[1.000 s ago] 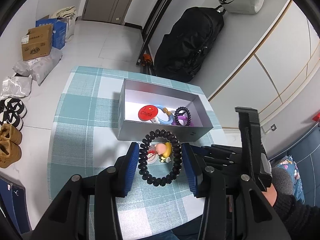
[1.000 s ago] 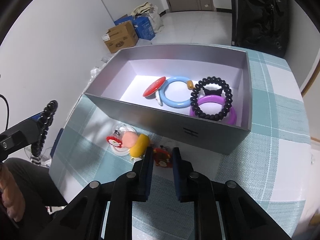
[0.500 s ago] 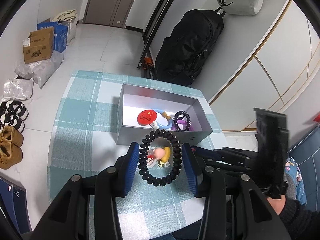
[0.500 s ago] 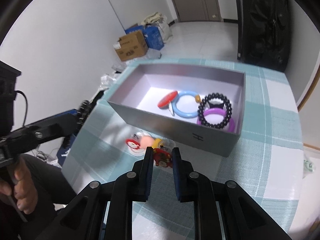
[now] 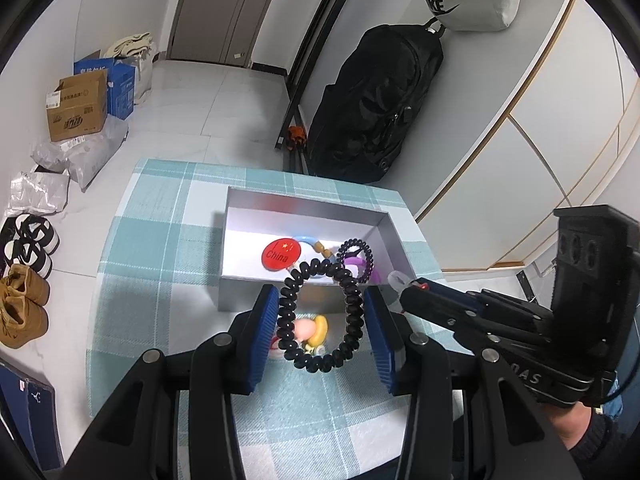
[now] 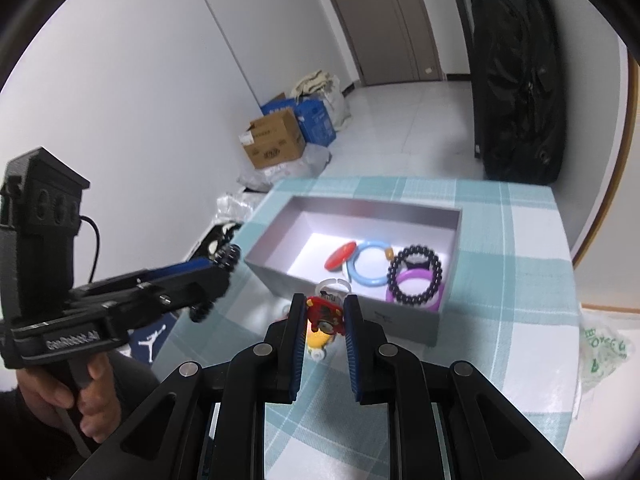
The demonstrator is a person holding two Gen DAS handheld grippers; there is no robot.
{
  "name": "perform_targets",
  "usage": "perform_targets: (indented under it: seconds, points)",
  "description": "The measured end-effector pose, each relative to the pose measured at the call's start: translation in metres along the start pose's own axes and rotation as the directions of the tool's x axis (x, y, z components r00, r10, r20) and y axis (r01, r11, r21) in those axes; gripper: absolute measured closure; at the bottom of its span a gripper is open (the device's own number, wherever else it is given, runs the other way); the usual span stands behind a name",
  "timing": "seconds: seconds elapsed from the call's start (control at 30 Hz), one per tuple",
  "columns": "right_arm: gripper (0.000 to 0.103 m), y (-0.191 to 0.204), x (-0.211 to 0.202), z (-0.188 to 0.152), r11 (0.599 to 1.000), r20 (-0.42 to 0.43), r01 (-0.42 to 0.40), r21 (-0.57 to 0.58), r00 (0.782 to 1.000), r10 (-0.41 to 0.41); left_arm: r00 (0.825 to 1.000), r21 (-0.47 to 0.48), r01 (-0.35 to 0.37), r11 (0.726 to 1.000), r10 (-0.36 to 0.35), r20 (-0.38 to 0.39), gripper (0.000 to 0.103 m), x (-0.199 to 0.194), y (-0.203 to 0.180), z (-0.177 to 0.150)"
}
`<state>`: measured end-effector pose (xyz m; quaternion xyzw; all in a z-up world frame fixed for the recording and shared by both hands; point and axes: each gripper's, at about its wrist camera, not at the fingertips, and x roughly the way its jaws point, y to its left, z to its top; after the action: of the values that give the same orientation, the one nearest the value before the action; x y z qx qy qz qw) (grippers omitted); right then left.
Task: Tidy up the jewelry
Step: 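Carry the bracelet and red lion toy into the white box and open both grippers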
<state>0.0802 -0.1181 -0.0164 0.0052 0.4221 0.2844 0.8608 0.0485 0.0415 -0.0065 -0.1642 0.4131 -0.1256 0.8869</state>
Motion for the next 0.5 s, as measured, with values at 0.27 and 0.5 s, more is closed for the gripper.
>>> perform_targets:
  seconds: [0.27, 0.5]
  points:
    - [0.086, -0.006, -0.012, 0.015, 1.000, 0.075, -0.003, 0.021, 0.997, 0.001, 1.000, 0.007, 0.025, 1.000, -0.025, 0.016, 0.065, 0.007, -0.006, 0.013]
    - [0.086, -0.021, -0.008, 0.018, 0.999, 0.122, 0.003, 0.039, 0.992, -0.008, 1.000, 0.028, 0.024, 0.999, -0.025, 0.011, 0.065, 0.023, -0.011, 0.024]
